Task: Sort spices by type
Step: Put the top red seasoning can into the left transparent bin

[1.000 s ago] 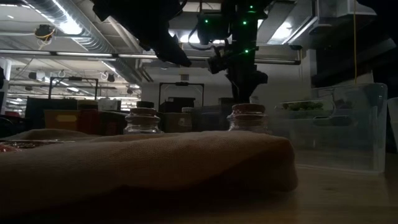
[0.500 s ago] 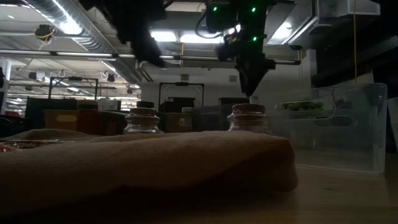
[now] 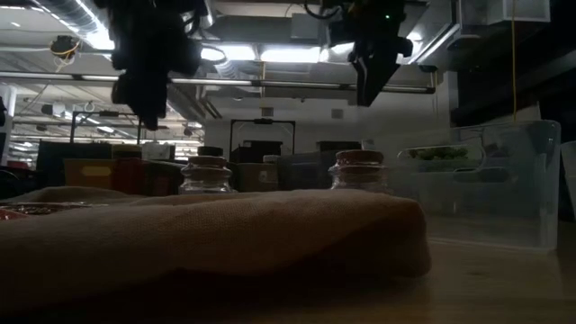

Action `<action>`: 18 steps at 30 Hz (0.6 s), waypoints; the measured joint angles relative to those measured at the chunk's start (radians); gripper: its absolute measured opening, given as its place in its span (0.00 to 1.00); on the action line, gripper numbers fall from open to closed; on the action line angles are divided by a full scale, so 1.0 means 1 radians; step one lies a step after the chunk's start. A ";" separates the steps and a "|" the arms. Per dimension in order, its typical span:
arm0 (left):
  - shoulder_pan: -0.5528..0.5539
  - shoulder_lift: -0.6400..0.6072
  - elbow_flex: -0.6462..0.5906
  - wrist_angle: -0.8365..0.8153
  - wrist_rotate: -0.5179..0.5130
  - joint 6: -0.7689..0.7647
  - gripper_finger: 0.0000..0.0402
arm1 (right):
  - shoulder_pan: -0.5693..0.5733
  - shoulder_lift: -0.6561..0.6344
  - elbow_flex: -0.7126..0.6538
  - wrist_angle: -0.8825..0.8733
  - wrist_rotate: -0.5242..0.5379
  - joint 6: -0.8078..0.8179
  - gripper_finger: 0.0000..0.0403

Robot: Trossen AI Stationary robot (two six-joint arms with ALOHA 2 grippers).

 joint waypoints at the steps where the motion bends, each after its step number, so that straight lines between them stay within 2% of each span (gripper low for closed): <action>1: 0.000 0.000 -0.005 0.000 0.000 -0.011 0.45 | 0.000 -0.002 0.000 0.000 -0.002 0.000 0.46; 13: -0.002 0.001 -0.106 0.089 -0.002 -0.101 0.45 | 0.000 -0.003 0.000 0.005 -0.037 -0.004 0.46; 18: -0.018 0.001 -0.111 0.108 -0.002 -0.112 0.45 | 0.000 -0.003 0.000 0.019 -0.069 -0.004 0.46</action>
